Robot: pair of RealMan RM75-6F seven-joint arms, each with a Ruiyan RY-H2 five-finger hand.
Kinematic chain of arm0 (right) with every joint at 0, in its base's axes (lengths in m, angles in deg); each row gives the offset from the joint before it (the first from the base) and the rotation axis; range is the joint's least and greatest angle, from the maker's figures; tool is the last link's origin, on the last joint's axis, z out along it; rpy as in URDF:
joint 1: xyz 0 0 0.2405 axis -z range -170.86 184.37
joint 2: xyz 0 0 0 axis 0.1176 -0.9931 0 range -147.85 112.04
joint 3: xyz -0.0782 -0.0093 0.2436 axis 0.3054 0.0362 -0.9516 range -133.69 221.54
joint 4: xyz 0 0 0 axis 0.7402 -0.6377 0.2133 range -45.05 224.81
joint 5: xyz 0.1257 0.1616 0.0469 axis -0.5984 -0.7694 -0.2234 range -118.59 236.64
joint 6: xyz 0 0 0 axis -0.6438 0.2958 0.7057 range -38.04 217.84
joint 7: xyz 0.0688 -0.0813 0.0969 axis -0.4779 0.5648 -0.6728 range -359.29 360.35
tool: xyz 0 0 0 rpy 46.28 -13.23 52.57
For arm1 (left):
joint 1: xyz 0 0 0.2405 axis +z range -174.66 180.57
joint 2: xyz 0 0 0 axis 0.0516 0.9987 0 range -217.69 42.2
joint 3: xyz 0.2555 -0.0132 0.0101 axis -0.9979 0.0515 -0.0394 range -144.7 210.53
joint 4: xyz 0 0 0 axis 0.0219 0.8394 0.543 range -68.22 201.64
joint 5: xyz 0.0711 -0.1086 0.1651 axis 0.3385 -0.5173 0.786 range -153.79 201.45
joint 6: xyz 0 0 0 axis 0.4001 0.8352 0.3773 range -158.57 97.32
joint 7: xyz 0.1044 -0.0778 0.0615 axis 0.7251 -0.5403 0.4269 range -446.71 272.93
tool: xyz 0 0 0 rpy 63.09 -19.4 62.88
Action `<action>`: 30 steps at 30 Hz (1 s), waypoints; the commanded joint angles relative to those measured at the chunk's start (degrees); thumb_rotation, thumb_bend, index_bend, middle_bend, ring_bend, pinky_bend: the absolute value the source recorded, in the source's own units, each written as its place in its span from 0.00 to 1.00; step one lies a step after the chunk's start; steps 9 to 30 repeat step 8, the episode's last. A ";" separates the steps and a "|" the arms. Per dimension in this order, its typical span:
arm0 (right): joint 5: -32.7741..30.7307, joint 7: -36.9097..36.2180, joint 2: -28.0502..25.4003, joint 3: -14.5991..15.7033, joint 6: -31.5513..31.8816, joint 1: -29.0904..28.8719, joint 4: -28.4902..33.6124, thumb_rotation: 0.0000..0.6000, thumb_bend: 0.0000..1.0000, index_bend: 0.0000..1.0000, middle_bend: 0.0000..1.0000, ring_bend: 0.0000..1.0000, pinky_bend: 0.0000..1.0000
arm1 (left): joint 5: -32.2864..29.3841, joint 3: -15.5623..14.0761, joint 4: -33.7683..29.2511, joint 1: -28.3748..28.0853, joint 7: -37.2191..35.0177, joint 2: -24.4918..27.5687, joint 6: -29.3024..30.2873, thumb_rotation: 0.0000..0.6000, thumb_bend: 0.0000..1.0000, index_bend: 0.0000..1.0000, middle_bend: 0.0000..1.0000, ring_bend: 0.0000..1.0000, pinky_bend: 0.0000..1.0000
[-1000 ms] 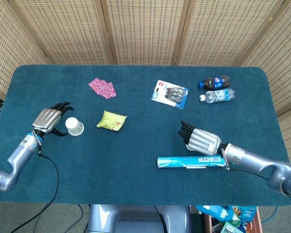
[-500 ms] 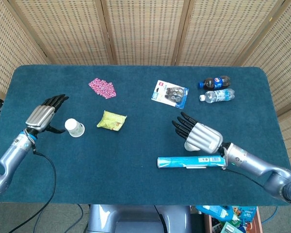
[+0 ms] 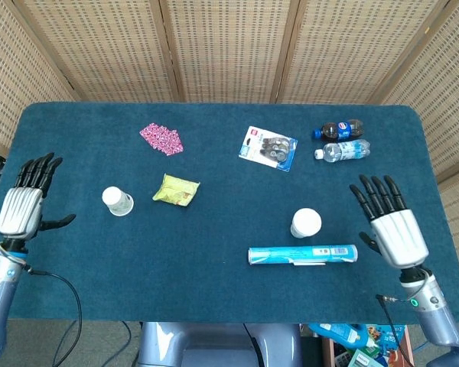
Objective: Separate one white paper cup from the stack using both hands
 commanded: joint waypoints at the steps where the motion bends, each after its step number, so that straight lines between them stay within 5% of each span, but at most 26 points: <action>1: -2.46 -4.54 2.07 -0.38 2.55 4.07 -1.63 1.00 0.00 0.00 0.00 0.00 0.00 | 0.49 -1.25 -3.96 4.08 3.31 0.84 4.20 1.00 0.03 0.00 0.00 0.00 0.00; 30: -2.26 -8.46 4.06 -0.88 4.66 7.25 -4.30 1.00 0.00 0.00 0.00 0.00 0.00 | 1.75 -2.54 -3.42 6.50 3.45 0.60 5.12 1.00 0.03 0.00 0.00 0.00 0.00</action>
